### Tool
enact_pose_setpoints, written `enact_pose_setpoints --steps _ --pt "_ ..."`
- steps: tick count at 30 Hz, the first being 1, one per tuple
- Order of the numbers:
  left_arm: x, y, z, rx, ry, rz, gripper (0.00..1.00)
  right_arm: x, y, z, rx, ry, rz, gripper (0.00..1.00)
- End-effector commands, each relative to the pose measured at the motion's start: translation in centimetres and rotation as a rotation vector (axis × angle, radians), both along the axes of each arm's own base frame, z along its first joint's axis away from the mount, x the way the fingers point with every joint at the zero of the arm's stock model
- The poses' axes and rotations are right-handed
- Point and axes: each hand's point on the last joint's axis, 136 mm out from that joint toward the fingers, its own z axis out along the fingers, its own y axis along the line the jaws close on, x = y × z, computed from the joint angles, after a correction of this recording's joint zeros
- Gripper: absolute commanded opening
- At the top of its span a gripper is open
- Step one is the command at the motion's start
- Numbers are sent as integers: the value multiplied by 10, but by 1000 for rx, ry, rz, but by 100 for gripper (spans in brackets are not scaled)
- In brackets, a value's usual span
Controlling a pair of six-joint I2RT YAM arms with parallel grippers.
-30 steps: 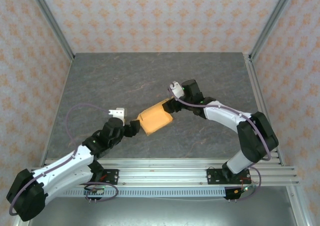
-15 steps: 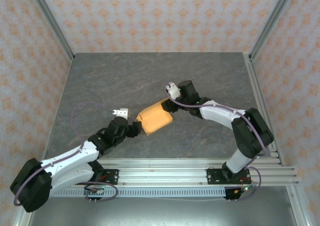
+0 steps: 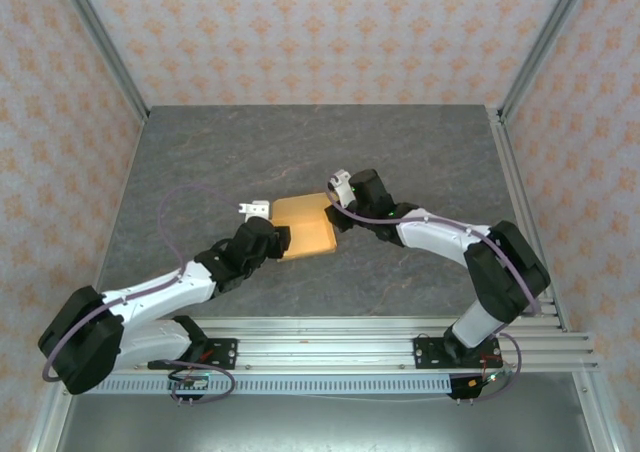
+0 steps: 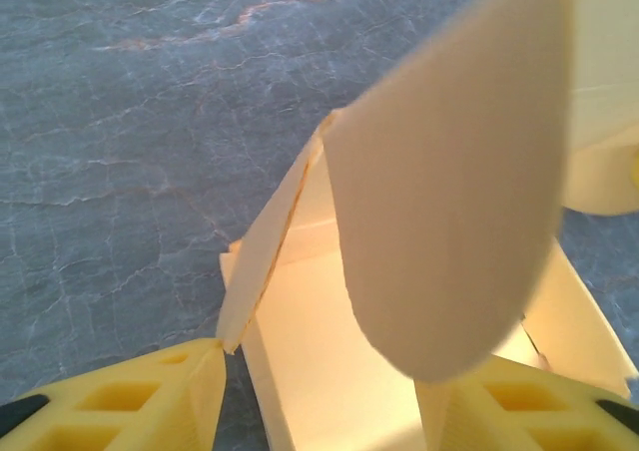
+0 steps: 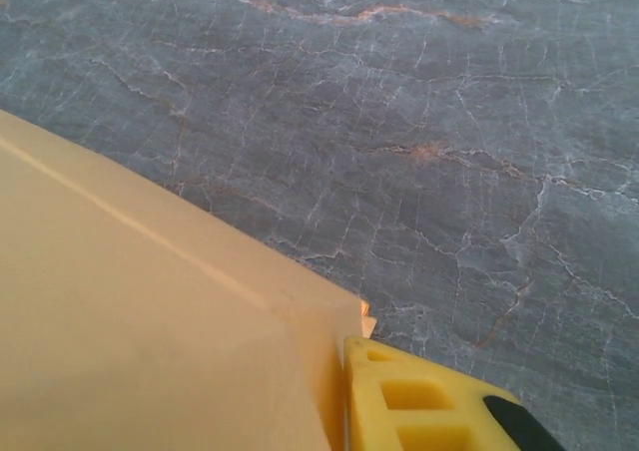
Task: Fold the paper box
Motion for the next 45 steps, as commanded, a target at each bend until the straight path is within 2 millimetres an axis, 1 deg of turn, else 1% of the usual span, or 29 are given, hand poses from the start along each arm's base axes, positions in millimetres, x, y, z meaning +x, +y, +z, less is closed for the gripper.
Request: enact_pose_setpoints --steps 1,5,8,11,12,14,17,19,22,27,30,32,35,39,43,45 --pt "8 8 5 32 -16 80 50 1 0 11 12 -39 -39 16" --pt "14 12 10 42 -19 136 48 2 -2 11 4 -41 -52 13" --pt "17 19 11 78 -14 179 46 1 -2 13 10 -44 -50 13" --pt "18 22 9 101 -12 191 46 1 -3 12 6 -46 -52 12" --pt "19 23 9 107 -13 195 49 1 -3 11 5 -45 -52 12" --pt "18 27 9 119 -14 203 58 1 -3 9 -3 -45 -52 12" --pt "18 26 8 94 -7 169 70 2 -4 8 -10 -46 -52 11" --pt "20 23 8 77 -2 117 74 2 -3 8 -9 -46 -50 11" --pt "24 21 6 42 14 63 75 2 -3 8 -7 -45 -47 11" --pt "38 29 2 26 35 61 75 2 -2 9 -4 -46 -46 11" --pt "46 27 3 36 37 38 75 2 -2 9 -5 -41 -44 11" --pt "50 24 3 48 43 21 73 2 -1 9 -6 -35 -42 11" --pt "54 19 1 45 50 5 63 2 0 9 -3 -26 -43 11" --pt "59 17 1 23 43 19 54 2 0 10 1 -22 -51 11" --pt "62 20 3 25 40 47 45 2 -1 9 -7 -18 -56 11" --pt "63 24 5 37 35 68 45 2 -3 8 -17 -18 -62 11"
